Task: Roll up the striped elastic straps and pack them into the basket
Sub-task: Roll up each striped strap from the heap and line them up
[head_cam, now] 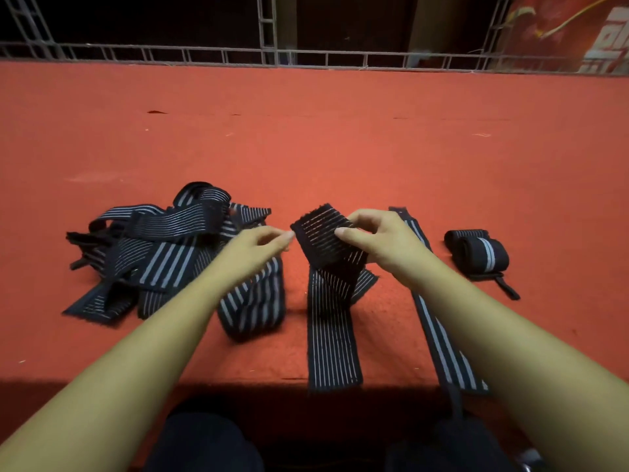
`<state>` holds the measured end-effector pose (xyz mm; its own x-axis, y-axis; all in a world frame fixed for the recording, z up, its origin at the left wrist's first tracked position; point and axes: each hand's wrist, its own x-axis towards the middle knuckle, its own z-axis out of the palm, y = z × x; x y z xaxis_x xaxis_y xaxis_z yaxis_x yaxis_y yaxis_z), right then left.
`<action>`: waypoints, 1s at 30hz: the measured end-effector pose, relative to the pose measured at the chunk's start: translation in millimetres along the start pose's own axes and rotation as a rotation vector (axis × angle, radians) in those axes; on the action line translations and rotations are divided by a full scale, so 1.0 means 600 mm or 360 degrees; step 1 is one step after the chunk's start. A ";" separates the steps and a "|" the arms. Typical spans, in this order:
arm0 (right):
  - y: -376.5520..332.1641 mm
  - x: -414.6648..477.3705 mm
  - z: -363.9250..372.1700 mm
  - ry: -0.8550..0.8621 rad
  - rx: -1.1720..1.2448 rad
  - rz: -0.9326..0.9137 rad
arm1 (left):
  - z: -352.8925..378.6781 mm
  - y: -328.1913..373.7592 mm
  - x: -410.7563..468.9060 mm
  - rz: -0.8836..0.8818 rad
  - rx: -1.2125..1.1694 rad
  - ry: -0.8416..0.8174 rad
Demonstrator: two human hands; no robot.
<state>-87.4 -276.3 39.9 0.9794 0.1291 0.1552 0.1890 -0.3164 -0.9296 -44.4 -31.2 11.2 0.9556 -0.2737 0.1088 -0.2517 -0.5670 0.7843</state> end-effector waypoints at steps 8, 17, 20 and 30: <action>-0.012 -0.007 -0.023 0.0107 -0.0211 0.0192 | 0.044 0.053 -0.005 0.0121 -0.0641 0.0010; -0.022 -0.019 -0.009 0.0103 -0.0906 -0.0552 | 0.054 0.108 -0.010 -0.0010 -0.0921 -0.0010; -0.024 -0.021 0.003 0.0123 -0.1021 -0.0646 | 0.054 0.113 -0.011 -0.0070 -0.1033 0.0028; -0.039 -0.015 0.007 0.0259 -0.0637 -0.0438 | 0.051 0.100 -0.015 0.0110 -0.1012 0.0093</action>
<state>-100.7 -266.4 58.8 0.8818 0.1207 0.4559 0.4228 -0.6305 -0.6509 -73.0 -86.7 38.5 0.9517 -0.2402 0.1911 -0.1902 0.0270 0.9814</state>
